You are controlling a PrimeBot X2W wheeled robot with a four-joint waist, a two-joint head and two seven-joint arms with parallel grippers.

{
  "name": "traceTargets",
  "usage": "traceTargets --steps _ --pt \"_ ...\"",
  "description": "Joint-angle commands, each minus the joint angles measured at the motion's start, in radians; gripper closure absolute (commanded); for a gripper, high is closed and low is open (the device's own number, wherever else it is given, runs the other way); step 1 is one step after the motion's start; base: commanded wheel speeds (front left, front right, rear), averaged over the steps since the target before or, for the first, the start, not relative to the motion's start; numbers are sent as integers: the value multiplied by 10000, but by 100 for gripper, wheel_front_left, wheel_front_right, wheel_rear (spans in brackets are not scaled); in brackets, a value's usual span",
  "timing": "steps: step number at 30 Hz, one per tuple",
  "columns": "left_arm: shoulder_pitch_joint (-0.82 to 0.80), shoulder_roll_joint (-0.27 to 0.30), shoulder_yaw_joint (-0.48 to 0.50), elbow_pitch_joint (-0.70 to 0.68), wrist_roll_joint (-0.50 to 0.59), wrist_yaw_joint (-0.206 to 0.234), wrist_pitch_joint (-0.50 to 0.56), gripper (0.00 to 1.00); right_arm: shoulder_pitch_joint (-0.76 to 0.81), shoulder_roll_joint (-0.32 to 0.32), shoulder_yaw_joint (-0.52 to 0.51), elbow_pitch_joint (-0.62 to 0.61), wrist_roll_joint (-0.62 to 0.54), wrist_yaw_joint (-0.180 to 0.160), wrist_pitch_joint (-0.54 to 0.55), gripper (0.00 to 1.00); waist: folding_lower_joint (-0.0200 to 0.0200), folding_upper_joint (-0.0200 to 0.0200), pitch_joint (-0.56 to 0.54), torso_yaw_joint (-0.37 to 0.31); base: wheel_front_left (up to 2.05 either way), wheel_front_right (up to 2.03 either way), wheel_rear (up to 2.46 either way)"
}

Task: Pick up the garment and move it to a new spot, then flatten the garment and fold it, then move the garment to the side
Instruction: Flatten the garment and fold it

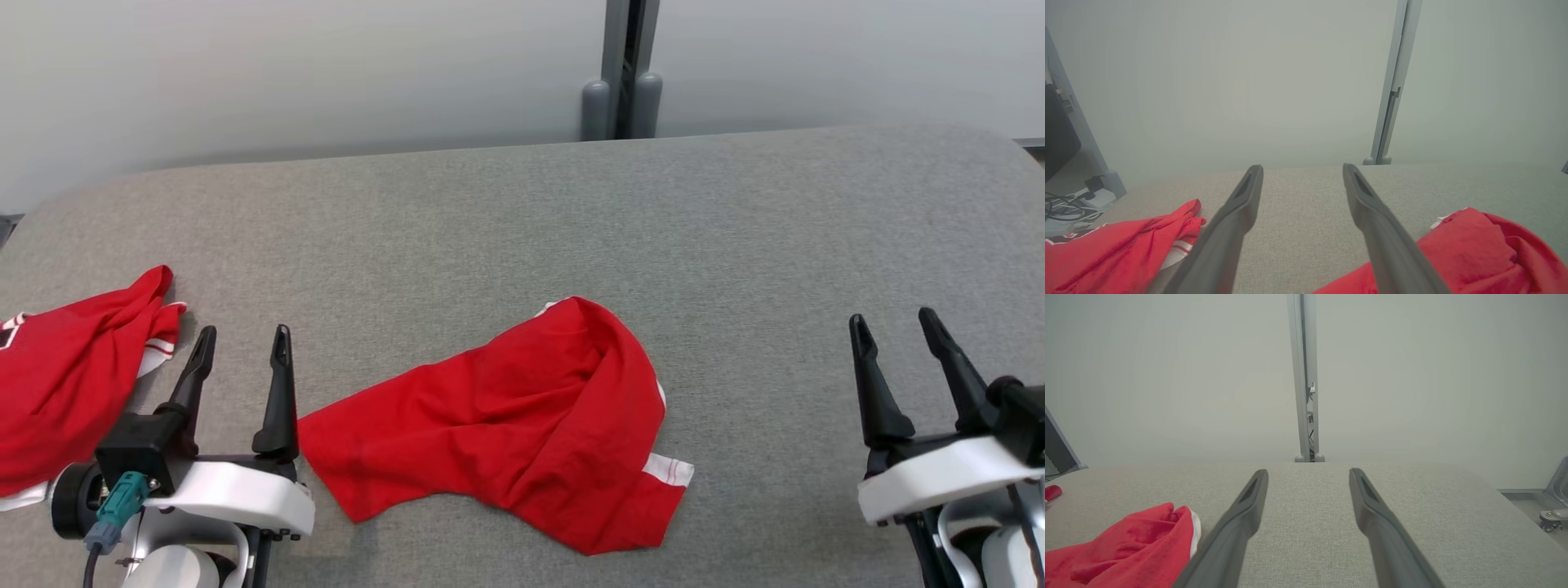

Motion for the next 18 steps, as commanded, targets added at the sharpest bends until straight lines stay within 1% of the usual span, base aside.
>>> traceTargets --steps 1,4,7,8,14,18 --pt "-60 1 7 -49 -8 47 11 0 -296 -177 44 21 96 1 13 0 0 0 82 162 0 0 0" --pt "-198 -49 -22 -13 -54 -27 -31 0 -833 -551 411 299 304 1 88 0 0 0 223 446 0 0 0" --pt "-321 -152 -111 46 -54 -122 -86 0 -1531 -1097 1212 847 654 1 348 0 0 0 408 795 0 0 0" --pt "-321 -152 -111 46 -54 -122 -86 0 -1531 -1097 1212 847 654 1 348 0 0 0 408 795 0 0 0" --pt "-670 -492 -379 242 -5 -303 -190 0 -3144 -2245 3354 2370 1562 -1 1011 0 0 0 803 1571 0 0 0" --pt "-919 -743 -535 524 -53 -507 -320 0 -4189 -2742 4685 3324 2270 -1 1440 0 0 0 1101 2044 0 0 0"
